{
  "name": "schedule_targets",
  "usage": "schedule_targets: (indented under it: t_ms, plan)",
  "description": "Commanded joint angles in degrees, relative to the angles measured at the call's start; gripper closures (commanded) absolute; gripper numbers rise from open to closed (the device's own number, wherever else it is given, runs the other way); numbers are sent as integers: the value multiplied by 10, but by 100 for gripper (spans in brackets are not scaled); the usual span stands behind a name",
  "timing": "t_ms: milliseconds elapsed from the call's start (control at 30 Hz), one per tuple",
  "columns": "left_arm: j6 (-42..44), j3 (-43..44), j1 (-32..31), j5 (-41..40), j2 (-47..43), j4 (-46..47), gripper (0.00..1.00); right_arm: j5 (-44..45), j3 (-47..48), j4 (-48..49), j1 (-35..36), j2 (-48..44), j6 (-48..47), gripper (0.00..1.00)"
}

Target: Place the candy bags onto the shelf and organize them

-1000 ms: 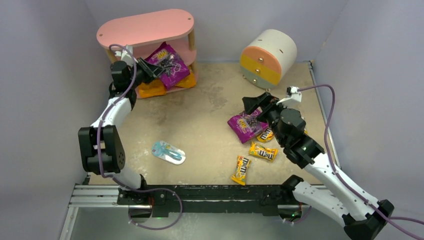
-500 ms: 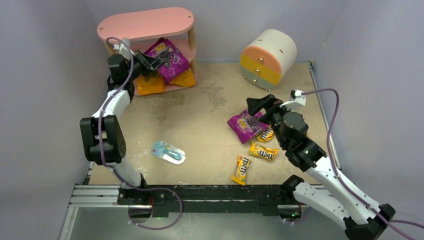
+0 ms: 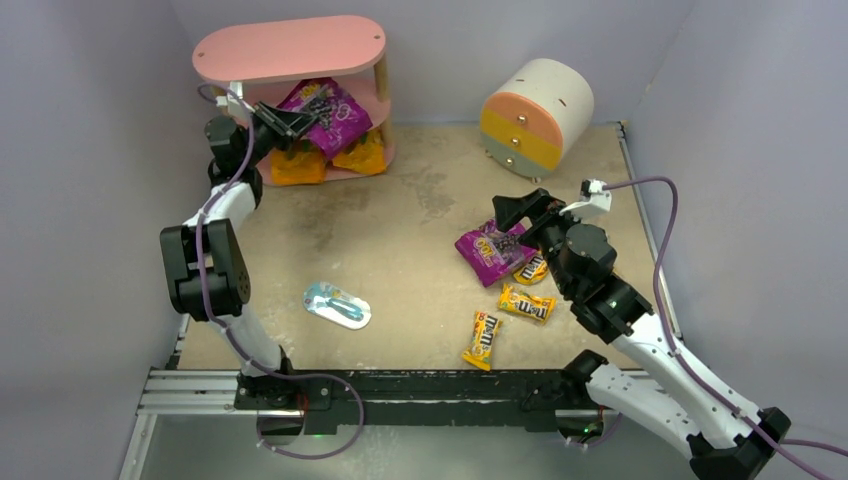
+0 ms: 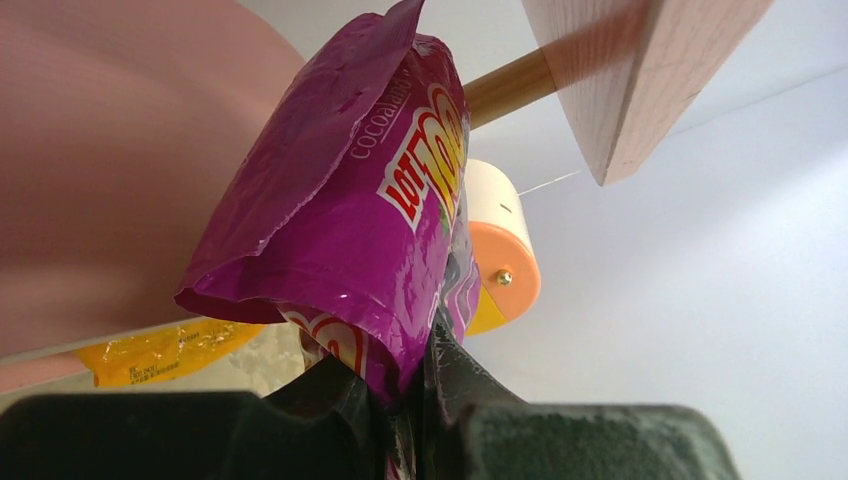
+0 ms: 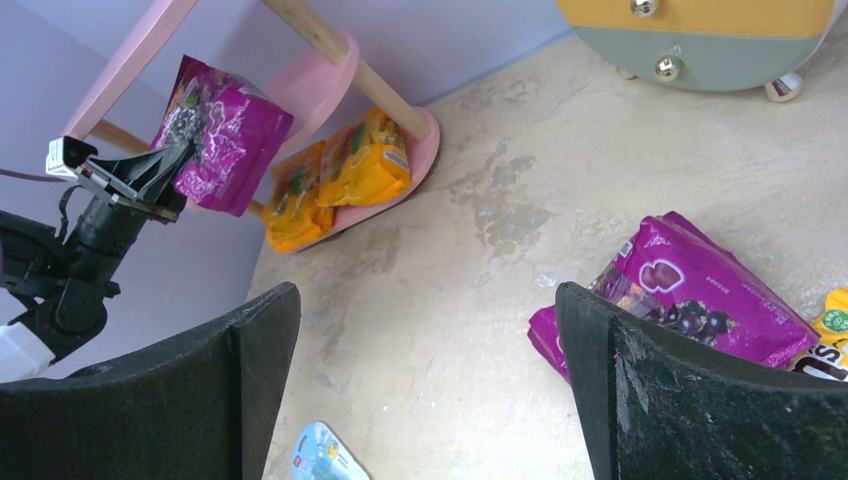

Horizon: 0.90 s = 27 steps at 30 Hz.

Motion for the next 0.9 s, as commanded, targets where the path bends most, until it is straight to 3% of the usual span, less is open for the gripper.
schedule_targets:
  t_ms: [0, 167, 300, 433, 700, 867]
  plan:
    - [-16, 57, 4, 4, -1, 54, 100, 8, -1, 20, 1, -9, -7, 1]
    - [38, 118, 4, -8, 32, -47, 100, 11, -4, 18, 1, -15, -4, 1]
    - [80, 164, 4, -19, 58, -129, 85, 15, -5, 18, 1, -17, 1, 1]
    - [89, 171, 4, -18, 71, -153, 60, 11, -5, 21, 1, -12, 5, 1]
    - [218, 179, 4, -136, 15, -316, 31, 6, -5, 20, 1, -8, 13, 1]
    - [277, 193, 4, -222, -23, -416, 22, -1, -7, 21, 1, -4, 14, 1]
